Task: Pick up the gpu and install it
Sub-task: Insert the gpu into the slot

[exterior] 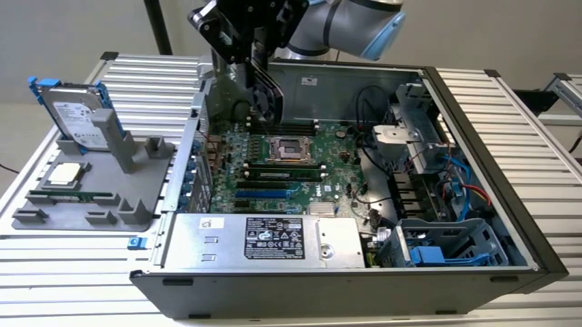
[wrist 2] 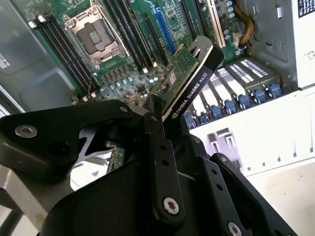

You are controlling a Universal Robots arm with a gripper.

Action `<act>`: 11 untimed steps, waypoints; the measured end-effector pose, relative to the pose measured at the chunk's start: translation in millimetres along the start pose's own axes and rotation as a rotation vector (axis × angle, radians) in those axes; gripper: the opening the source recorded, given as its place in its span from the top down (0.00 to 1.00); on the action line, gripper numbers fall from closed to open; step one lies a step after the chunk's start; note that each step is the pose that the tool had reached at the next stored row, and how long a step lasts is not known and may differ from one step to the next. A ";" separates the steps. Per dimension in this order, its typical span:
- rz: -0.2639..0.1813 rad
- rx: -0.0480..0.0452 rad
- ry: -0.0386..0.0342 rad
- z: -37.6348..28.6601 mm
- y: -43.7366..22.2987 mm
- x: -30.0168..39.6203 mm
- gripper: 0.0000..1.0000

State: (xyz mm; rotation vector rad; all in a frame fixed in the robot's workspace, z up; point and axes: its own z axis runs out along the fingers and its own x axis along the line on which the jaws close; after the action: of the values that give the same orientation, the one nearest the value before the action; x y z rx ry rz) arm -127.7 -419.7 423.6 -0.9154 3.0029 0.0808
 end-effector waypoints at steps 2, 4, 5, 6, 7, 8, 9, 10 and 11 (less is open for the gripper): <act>-0.019 -0.0003 0.0009 0.0 0.0 0.0 1.00; -0.037 -0.0006 0.0018 0.0 0.0 0.0 1.00; -0.046 -0.0007 0.0022 0.0 0.0 0.0 1.00; -0.053 -0.0009 0.0026 0.0 0.0 0.0 1.00; -0.060 -0.0010 0.0029 0.0 0.0 0.0 1.00; -0.065 -0.0010 0.0031 0.0 0.0 0.0 1.00; -0.068 -0.0011 0.0033 -0.1 0.0 0.0 1.00; -0.069 -0.0011 0.0034 0.0 0.0 0.0 1.00; -0.069 -0.0011 0.0034 -0.1 0.0 0.0 1.00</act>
State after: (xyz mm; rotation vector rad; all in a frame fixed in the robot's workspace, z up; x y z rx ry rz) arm -127.7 -419.7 423.7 -1.0193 2.9711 0.0809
